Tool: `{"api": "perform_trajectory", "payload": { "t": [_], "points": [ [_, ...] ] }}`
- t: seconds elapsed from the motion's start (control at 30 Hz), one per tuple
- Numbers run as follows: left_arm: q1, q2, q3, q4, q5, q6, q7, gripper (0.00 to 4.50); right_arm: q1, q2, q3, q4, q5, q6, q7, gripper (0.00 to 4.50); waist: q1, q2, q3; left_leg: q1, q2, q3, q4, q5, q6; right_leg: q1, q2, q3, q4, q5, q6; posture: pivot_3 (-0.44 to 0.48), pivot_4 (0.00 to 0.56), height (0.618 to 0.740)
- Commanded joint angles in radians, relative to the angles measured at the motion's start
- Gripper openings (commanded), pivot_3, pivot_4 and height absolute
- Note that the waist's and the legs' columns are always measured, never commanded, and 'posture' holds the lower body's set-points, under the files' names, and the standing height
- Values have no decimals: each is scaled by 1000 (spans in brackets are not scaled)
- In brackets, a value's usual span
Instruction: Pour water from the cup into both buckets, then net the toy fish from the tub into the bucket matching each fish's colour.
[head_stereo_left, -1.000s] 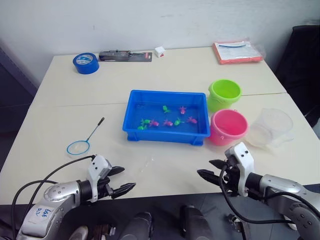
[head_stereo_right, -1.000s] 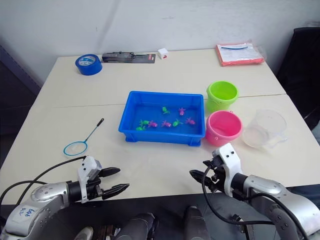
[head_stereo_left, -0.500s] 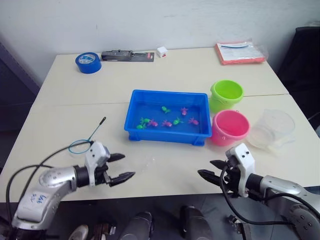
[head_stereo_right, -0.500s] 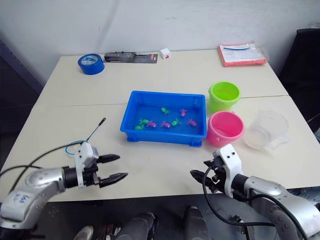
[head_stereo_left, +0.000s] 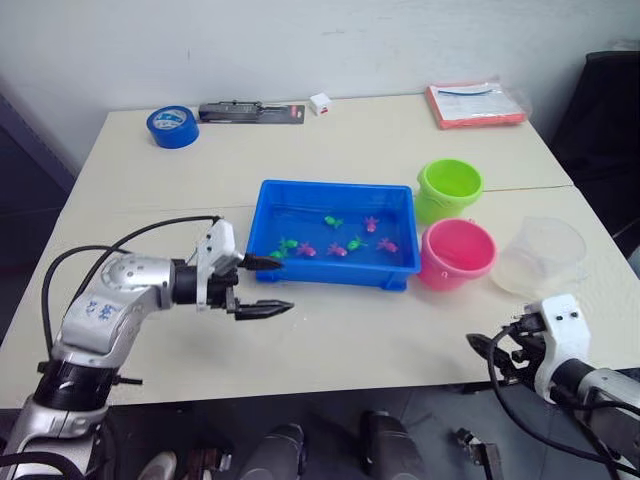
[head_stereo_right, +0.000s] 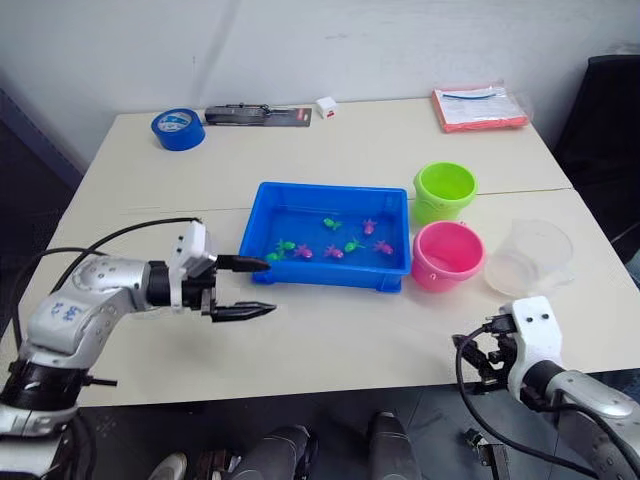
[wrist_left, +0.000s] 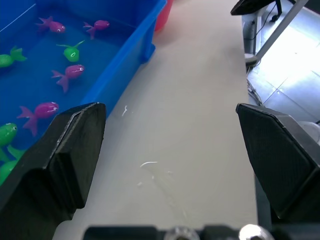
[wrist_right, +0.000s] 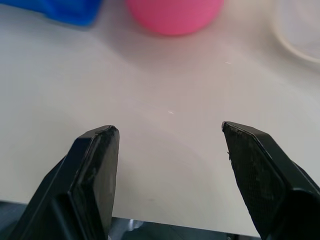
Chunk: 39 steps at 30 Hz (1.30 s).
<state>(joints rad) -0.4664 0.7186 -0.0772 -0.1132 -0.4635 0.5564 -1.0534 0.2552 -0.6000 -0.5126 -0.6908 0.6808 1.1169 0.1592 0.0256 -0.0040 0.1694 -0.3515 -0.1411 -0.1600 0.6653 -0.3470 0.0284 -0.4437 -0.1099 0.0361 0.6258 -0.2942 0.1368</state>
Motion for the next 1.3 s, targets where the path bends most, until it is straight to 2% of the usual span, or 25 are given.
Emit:
{"api": "perform_trajectory", "payload": {
  "t": [0.03,0.17,0.57,1.3],
  "points": [
    [-47,-16,-26,60,15,-35,-54,4491,-64,60,-57,17,-48,-11,-97,4500,-5,0,0,0,0,0,0,0,0,0,0,1,0,0,0,0,150,740],
    [-126,-65,-52,137,22,-80,-109,4491,-166,131,-83,88,-126,-8,-218,4500,-2,0,0,0,1,1,1,1,-1,-2,1,1,2,0,0,0,150,740],
    [-162,-120,-46,138,48,-106,-97,4491,-371,214,-138,291,-219,-112,-305,4500,-8,0,0,0,0,1,1,1,0,-2,1,2,3,1,1,0,150,740],
    [-126,-54,-9,34,31,-35,-53,4491,-534,285,-107,518,-313,-333,-339,4500,-30,1,-1,0,0,2,1,1,0,-3,1,3,4,1,1,0,150,740]
  ]
}}
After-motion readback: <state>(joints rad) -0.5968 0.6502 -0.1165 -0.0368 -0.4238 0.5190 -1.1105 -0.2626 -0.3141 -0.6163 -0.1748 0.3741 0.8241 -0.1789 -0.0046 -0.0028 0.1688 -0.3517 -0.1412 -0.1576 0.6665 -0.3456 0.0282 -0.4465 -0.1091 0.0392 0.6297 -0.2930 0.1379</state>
